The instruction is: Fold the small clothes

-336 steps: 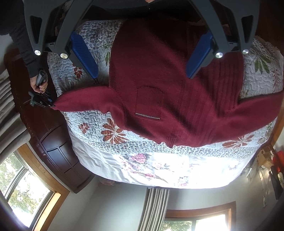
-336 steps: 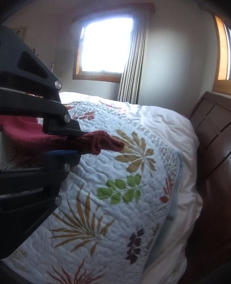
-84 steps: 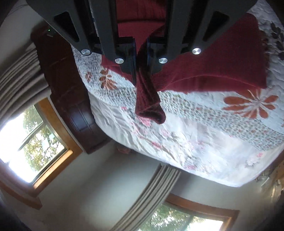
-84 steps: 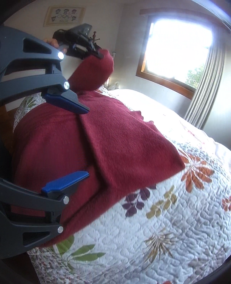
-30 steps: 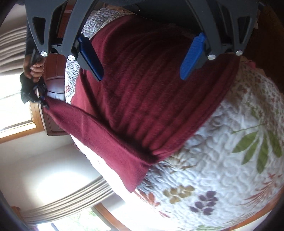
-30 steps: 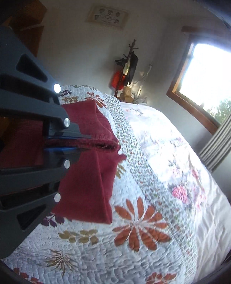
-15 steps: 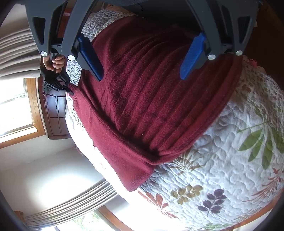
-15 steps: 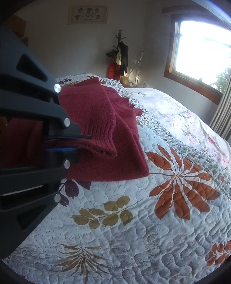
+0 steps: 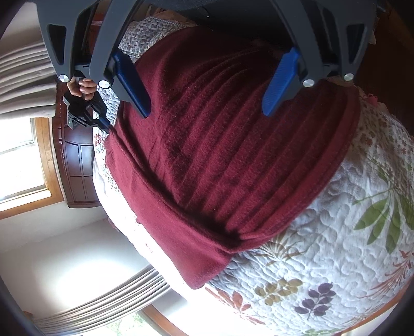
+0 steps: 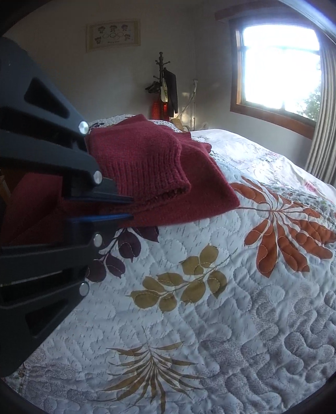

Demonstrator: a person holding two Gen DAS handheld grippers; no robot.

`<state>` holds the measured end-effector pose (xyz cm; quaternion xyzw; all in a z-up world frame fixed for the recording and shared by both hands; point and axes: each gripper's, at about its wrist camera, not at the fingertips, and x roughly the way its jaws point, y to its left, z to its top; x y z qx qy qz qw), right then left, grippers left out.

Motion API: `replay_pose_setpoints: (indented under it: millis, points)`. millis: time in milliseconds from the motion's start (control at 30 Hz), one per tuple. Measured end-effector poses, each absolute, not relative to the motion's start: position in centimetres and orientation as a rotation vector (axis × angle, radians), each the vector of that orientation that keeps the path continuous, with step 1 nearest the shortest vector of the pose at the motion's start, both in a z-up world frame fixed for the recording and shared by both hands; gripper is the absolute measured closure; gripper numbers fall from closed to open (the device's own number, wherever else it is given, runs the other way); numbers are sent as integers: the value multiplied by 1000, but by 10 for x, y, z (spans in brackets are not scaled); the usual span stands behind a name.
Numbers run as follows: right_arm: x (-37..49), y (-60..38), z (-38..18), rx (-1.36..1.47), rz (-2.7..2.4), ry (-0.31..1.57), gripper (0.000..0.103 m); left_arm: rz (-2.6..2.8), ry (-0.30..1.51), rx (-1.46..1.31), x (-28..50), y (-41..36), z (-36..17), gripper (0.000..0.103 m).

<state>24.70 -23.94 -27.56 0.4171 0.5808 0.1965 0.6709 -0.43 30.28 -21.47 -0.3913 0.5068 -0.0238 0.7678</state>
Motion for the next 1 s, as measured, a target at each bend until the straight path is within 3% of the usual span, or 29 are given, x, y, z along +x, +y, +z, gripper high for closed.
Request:
replay_pose_setpoints:
  millis: [333,500,567,733,800,1000]
  points:
    - [230,-248,-250,888,556,1199,93,54,1072,-851,-39,305,-198,14]
    - [223,-225,-269,776,522,1284,88,72,1067,-880,-48,329,-201,11]
    - [213,-229,-270,784,468,1276,77,67,1064,-870,-49,342,-204,4]
    - [166,-227,-236,696,470,1216,58,37,1115,-831,-42,380,-226,4]
    - [141,-225,-228,663,448,1212,44,5,1151,-799,-37,394,-240,4]
    - [57,-220,-245,690,335,1268,37,-137,1293,-699,-28,419,-296,4]
